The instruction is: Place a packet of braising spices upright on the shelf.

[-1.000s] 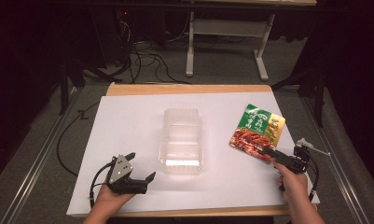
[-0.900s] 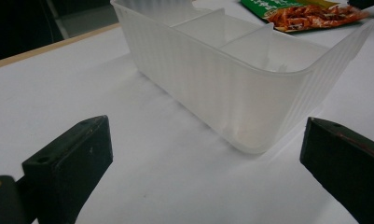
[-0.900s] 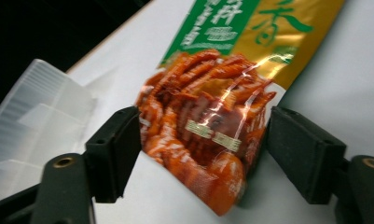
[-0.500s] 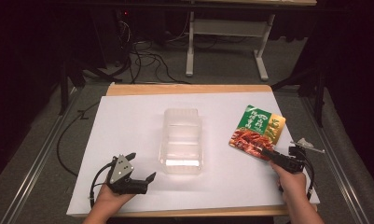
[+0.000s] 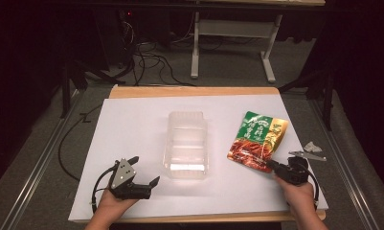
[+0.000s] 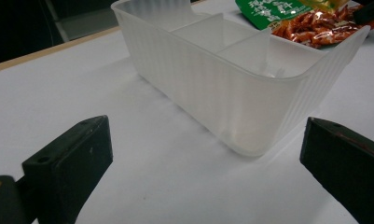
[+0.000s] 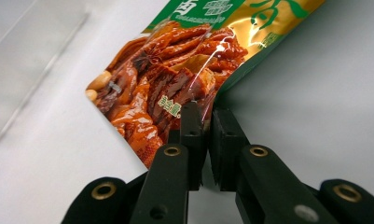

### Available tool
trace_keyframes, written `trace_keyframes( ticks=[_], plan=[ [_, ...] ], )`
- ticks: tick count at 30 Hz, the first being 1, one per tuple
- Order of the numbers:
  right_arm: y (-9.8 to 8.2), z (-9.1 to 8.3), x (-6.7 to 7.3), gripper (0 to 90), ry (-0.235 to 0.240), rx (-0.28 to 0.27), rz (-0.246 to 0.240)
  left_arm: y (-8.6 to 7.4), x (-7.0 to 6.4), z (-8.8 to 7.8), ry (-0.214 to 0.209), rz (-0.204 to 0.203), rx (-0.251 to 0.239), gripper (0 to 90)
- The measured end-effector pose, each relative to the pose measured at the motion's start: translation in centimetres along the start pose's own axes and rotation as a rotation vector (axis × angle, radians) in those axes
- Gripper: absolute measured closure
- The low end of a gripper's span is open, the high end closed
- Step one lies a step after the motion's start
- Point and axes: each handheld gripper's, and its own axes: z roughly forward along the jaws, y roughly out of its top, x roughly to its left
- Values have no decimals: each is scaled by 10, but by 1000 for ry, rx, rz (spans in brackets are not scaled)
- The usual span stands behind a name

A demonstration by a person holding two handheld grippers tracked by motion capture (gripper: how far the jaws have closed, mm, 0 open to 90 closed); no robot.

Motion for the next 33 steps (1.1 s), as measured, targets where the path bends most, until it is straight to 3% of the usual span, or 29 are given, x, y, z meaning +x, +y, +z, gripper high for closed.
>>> trace_keyframes(
  ticks=[1,5,12,15,19,22,27,33],
  plan=[
    [-6,0,10,851,8,17,-20,0,0,0,-1,1,-1,30],
    [-15,-3,25,841,5,38,-69,1,0,-1,-1,0,-7,30],
    [-32,-13,46,828,58,67,-112,1,0,0,0,2,-4,30],
    [-36,-16,52,731,56,57,-137,1,0,0,0,2,-1,30],
    [-31,-19,44,550,25,16,-126,1,-1,0,2,2,-2,30],
    [-26,-23,37,496,22,-38,-116,1,0,0,5,0,-5,30],
    [-10,-23,24,401,7,-165,-158,1,0,0,14,-2,-8,30],
    [10,-11,4,334,3,-211,-103,1,1,1,16,-1,-6,31]
  ],
)
